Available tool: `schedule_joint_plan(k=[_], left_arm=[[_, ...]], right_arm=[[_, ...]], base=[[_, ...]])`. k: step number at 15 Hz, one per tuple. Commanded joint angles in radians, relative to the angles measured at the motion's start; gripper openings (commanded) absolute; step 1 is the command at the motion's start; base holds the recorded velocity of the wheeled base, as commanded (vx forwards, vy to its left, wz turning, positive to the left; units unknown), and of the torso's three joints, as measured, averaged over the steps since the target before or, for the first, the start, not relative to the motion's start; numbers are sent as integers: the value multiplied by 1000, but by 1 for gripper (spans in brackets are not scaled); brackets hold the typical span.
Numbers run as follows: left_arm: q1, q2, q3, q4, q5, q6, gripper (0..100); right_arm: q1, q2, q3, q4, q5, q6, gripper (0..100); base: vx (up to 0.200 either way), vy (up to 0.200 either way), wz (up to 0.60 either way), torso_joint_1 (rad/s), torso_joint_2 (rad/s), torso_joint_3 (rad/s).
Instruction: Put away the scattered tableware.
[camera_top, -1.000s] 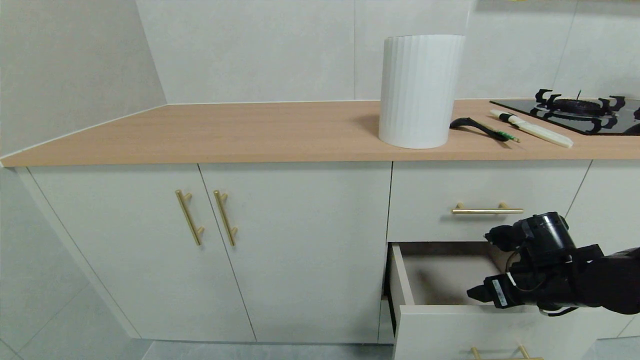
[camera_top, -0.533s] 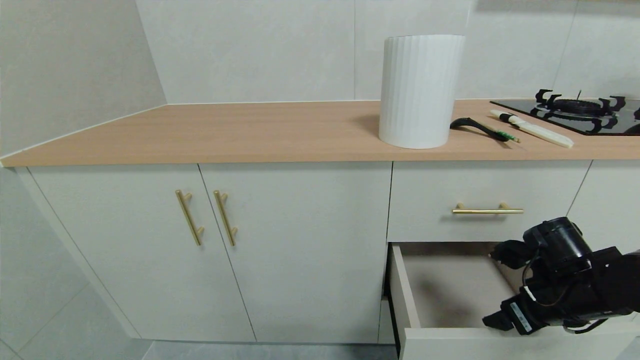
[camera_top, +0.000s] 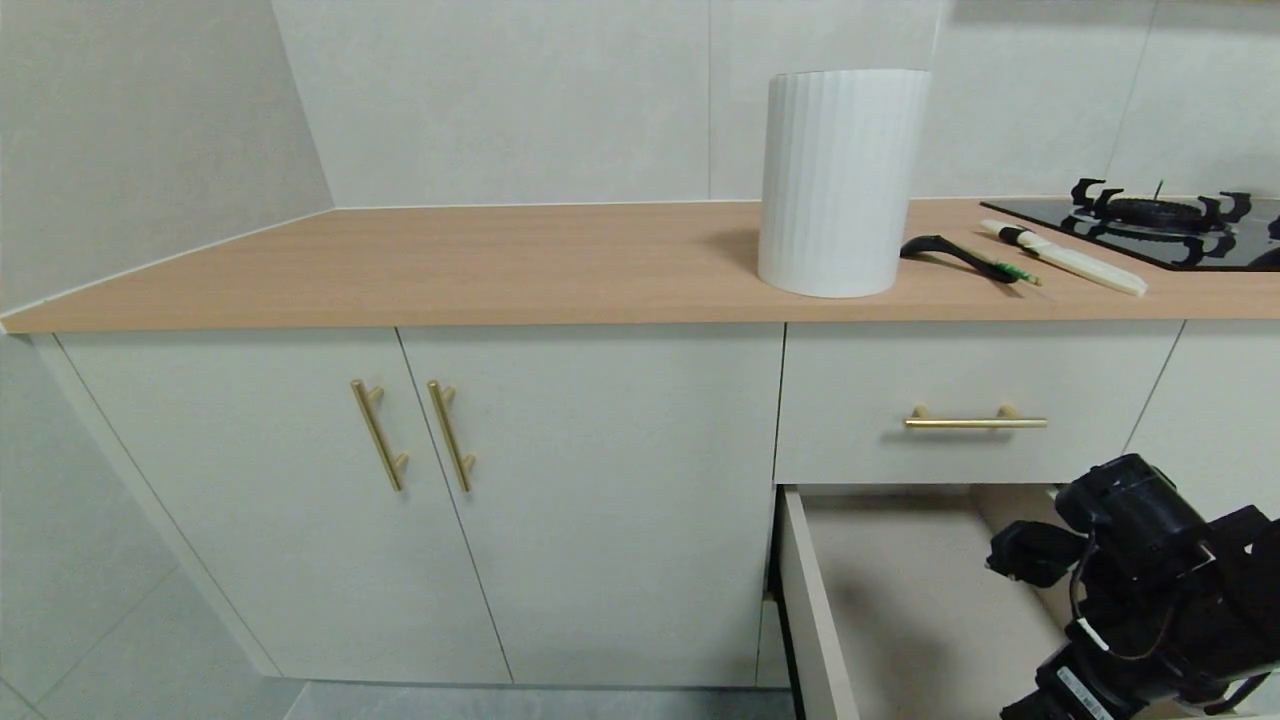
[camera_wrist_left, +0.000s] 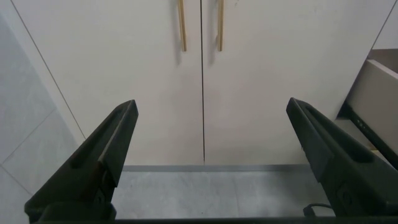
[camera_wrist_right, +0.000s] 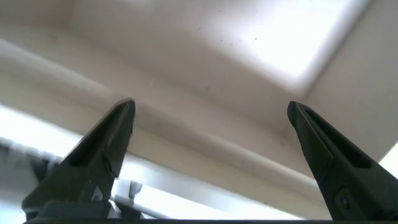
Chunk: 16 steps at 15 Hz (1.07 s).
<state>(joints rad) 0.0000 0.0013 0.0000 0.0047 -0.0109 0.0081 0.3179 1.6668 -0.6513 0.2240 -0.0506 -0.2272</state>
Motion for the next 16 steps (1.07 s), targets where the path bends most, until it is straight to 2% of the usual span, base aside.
schedule_joint_plan(k=[1,5,10,11,13,16], left_arm=[[0,0,0,0,0,0,100],[0,0,0,0,0,0,100],[0,0,0,0,0,1,100],[0,0,0,0,0,0,100],[0,0,0,0,0,1,100],[0,0,0,0,0,0,100]], right_arm=[[30,-38,4,37,2,-9,100],[98,-84,12,149,-2,-41,100],[63,-88,-33,110,-3,-27,100],[41,-93,-48,75,0,2,100],[40,-87,-87,-20,2,195,100],[13,-110,-85,-49,0,229,100]], base=[[0,0,0,0,0,0],[0,0,0,0,0,0],[0,0,0,0,0,0],[0,0,0,0,0,0],[0,0,0,0,0,0],[0,0,0,0,0,0]])
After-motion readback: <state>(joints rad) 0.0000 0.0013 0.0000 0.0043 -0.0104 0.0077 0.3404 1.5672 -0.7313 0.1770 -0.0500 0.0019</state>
